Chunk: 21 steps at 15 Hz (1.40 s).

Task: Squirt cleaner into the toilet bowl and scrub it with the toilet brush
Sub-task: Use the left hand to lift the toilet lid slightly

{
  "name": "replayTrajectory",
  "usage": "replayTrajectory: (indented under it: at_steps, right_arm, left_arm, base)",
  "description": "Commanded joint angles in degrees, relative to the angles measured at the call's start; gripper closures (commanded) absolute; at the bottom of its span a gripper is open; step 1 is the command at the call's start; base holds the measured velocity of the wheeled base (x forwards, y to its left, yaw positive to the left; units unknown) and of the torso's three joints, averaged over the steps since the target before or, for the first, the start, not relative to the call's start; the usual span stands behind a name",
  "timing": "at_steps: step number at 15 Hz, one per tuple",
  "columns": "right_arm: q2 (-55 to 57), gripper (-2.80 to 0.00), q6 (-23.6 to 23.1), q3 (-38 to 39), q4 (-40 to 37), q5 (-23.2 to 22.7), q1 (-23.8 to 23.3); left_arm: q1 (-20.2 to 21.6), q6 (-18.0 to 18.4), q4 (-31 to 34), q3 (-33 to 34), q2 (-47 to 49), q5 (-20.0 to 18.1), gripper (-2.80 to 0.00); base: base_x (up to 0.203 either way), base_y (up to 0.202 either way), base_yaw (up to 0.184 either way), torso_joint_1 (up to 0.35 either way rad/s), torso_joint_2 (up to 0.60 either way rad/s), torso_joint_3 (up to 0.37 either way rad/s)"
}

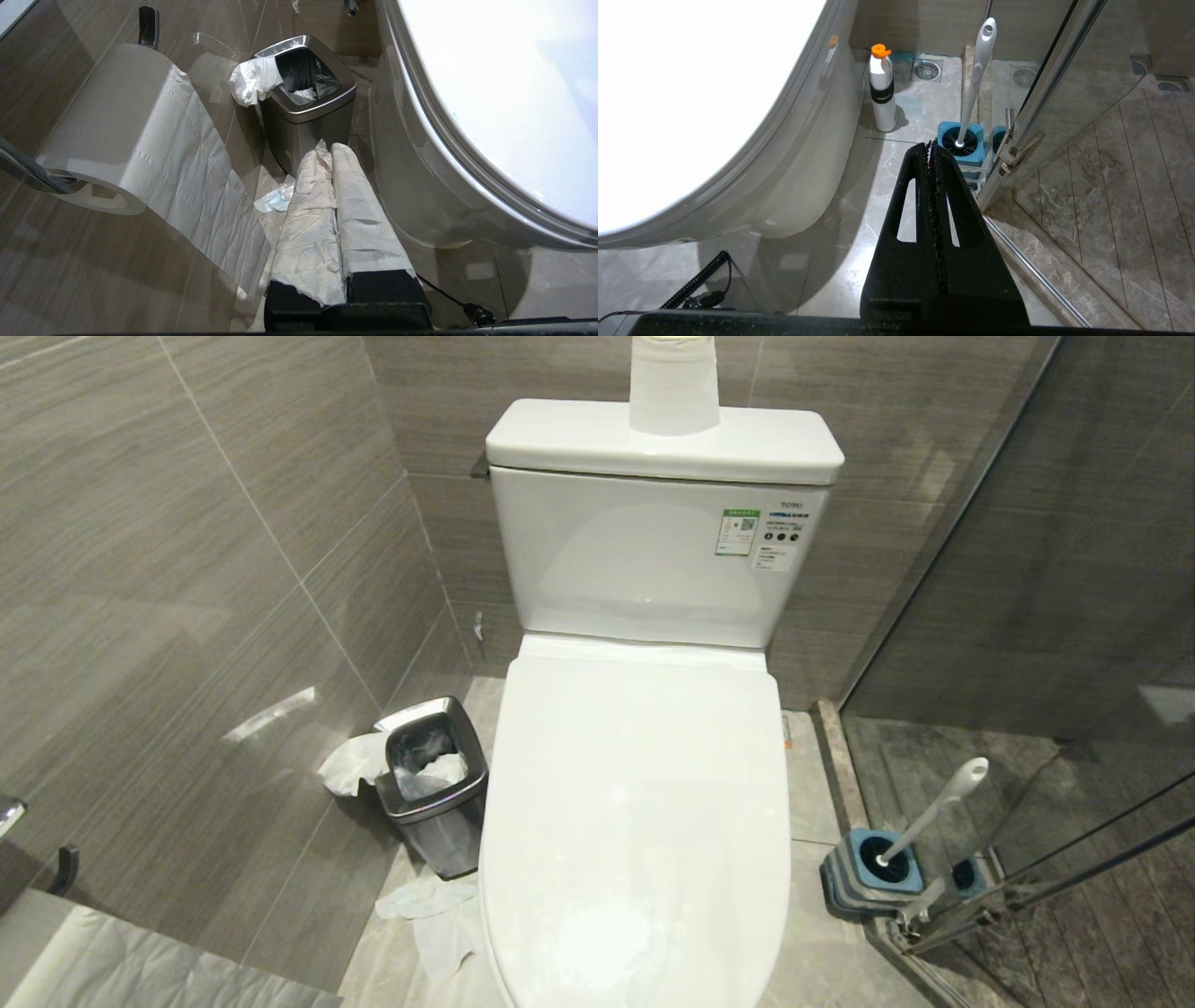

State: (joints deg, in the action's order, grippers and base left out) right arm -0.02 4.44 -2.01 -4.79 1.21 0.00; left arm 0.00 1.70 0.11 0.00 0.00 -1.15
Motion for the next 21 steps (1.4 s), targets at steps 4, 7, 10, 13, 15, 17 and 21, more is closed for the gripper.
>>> replayTrajectory:
  at_steps: [4,7,10,13,15,17,21]
  right_arm:
    - [0.02,0.00,0.05,-0.01,0.03,0.02,0.00]
    - [0.02,0.00,0.13,-0.01,0.04,-0.06,0.00]
    - [0.02,0.00,0.13,-0.01,0.04,-0.06,0.00]
    - [0.02,0.00,0.13,-0.01,0.04,-0.06,0.00]
    - [0.02,0.00,0.13,-0.01,0.04,-0.06,0.00]
    - [0.02,0.00,0.13,-0.01,0.04,-0.06,0.00]
    - [0.02,0.00,0.13,0.08,0.04,-0.06,0.00]
  left_arm:
    - [0.00,1.89,0.42,-0.09,0.00,-0.52,0.00]
    - [-0.18,3.09,0.59,-0.35,0.07,-0.87,0.00]
    - [-0.26,4.82,0.85,-1.41,0.03,-1.87,0.00]
    - [-0.27,4.79,5.10,-8.31,2.19,-3.93,0.00]
    - [-0.34,4.81,7.82,-13.28,4.26,-5.46,0.00]
    - [-0.35,4.84,8.57,-17.26,6.47,-6.93,0.00]
    - [-0.48,4.88,8.25,-22.60,9.95,-10.38,0.00]
  base:
    - [0.000,0.000,0.000,0.000,0.00,0.000]
    - [0.000,0.000,0.000,0.000,0.00,0.000]
    - [0.000,0.000,0.000,0.000,0.00,0.000]
    - [0.000,0.000,0.000,0.000,0.00,0.000]
    - [0.000,0.000,0.000,0.000,0.00,0.000]
    - [0.000,0.000,0.000,0.000,0.00,0.000]
    - [0.000,0.000,0.000,0.000,0.00,0.000]
